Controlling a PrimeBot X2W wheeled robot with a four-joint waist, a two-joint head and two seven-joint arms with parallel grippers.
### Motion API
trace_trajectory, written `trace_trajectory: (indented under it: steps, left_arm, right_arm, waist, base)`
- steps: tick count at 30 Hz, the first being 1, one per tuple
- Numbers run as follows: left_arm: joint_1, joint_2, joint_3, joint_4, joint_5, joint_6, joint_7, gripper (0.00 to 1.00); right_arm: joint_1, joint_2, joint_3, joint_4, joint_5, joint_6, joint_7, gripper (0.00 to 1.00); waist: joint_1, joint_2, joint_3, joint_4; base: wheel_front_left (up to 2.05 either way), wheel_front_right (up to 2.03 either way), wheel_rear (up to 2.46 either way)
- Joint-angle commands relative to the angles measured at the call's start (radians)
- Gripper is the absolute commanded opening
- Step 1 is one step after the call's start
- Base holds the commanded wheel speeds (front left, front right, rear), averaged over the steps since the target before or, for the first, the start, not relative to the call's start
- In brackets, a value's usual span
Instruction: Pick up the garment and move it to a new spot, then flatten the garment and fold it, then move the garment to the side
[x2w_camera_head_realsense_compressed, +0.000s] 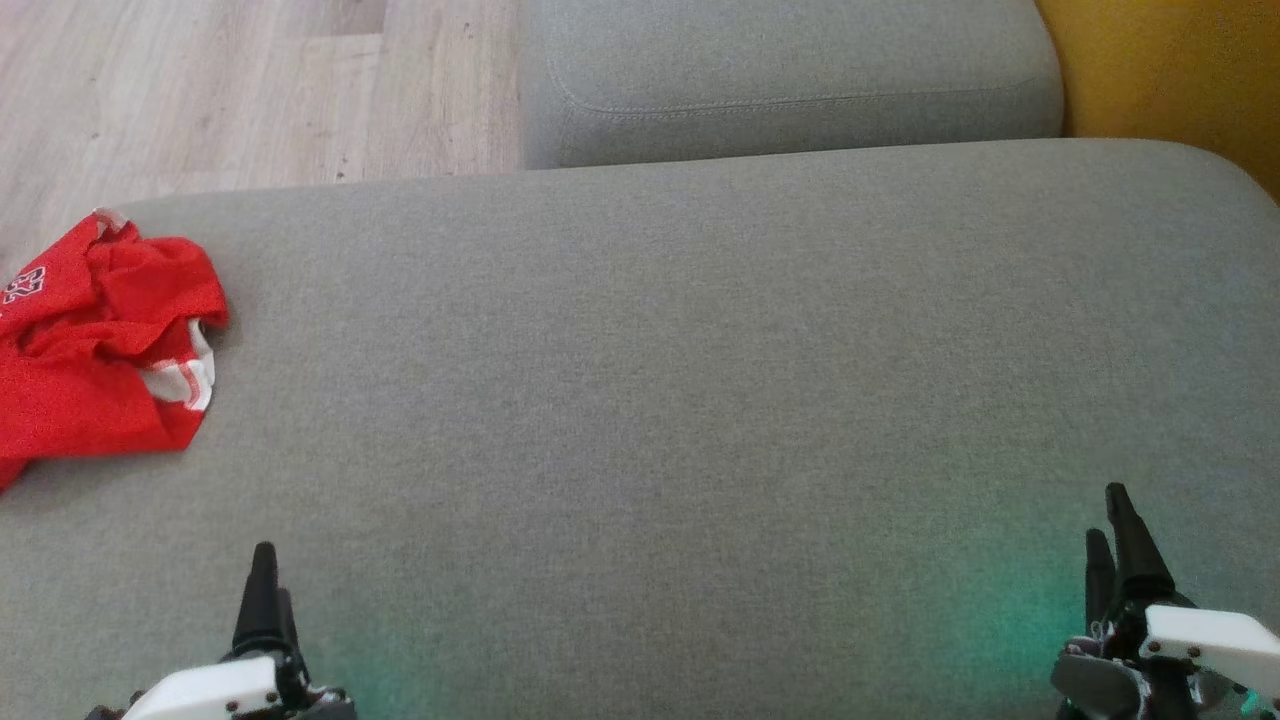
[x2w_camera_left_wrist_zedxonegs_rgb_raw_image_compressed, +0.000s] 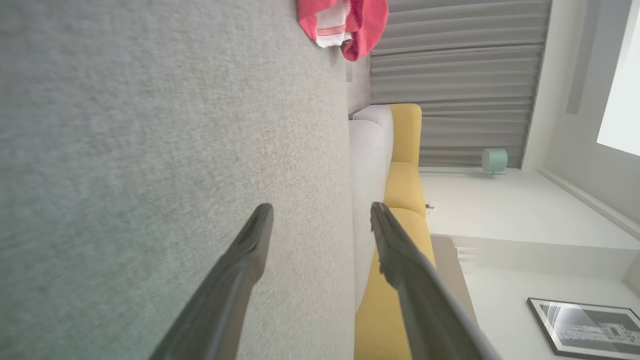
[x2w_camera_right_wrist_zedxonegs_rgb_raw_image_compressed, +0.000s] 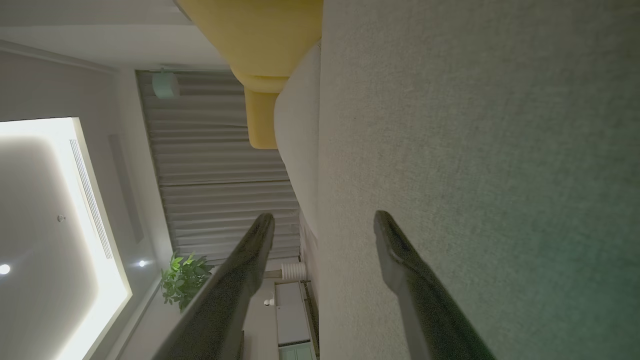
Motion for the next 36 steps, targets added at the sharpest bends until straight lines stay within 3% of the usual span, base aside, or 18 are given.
trace_trajectory:
  steps: [1,15,36]
  left_arm:
    - [-0.025,0.003,0.001,-0.041,0.016,0.003,-0.008,1.0]
    - [-0.021,0.004,-0.035,-0.096,0.175,0.025,-0.047,1.0]
    - [0.007,0.005,-0.112,-0.139,0.53,0.049,-0.112,1.0]
  right_arm:
    - [-0.026,-0.002,0.004,-0.04,-0.015,0.001,-0.012,1.0]
    - [-0.015,-0.003,0.02,-0.088,-0.184,0.002,-0.05,1.0]
    - [0.012,-0.005,0.073,-0.138,-0.508,0.003,-0.115,1.0]
  waist:
    - [0.0,0.0,-0.001,0.0]
    - [0.0,0.0,-0.011,0.007]
    - [0.0,0.0,-0.018,0.022]
  base:
    - [0.0,0.0,0.0]
    - [0.0,0.0,0.0]
    - [0.0,0.0,0.0]
